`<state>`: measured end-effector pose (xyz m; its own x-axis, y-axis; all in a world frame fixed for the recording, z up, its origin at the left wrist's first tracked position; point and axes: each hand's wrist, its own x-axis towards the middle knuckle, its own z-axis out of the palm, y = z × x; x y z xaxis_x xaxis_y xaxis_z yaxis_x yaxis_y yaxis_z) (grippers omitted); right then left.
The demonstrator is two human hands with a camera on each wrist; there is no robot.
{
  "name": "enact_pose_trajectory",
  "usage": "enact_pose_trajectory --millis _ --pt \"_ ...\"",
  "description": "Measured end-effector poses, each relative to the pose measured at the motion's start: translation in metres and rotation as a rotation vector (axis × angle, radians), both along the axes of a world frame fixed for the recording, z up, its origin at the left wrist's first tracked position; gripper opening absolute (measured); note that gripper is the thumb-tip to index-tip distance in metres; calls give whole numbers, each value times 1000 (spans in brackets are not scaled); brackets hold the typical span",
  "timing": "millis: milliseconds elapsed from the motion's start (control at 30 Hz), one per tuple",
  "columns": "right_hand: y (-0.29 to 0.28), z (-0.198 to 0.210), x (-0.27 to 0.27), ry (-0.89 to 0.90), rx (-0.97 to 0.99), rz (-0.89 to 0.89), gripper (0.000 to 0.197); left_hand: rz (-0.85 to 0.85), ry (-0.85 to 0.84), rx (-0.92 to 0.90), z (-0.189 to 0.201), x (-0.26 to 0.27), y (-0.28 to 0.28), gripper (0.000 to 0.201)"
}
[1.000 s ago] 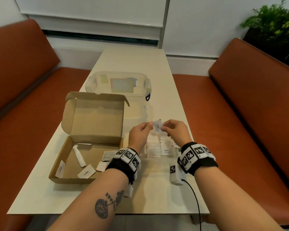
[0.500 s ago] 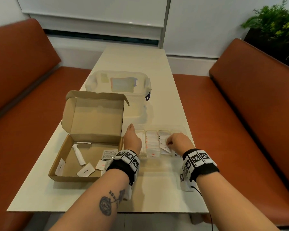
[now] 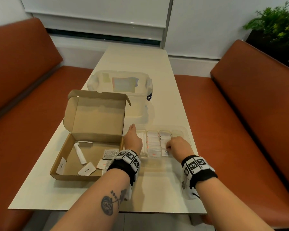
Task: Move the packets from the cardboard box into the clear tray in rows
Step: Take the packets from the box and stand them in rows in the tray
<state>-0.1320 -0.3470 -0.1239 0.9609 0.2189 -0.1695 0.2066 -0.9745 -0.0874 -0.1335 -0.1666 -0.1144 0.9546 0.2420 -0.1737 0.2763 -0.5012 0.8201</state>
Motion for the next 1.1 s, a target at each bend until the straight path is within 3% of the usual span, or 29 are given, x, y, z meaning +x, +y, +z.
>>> enact_pose_trajectory --millis 167,300,633,833,967,1100 --pt "0 1 -2 -60 126 -3 8 -10 5 5 -2 1 1 69" --pt "4 3 -3 41 90 -9 9 -4 8 0 -1 1 1 70" --pt "4 -1 2 90 99 -94 12 -11 22 -22 6 -2 1 70" --pt "24 25 -1 -158 257 -148 8 -82 -17 -60 15 -4 5 52" --pt "65 54 -6 -250 412 -117 7 -77 -140 -189 34 -8 11 36" --pt "120 65 -16 -148 546 21 7 110 -213 -467 58 -9 53 21"
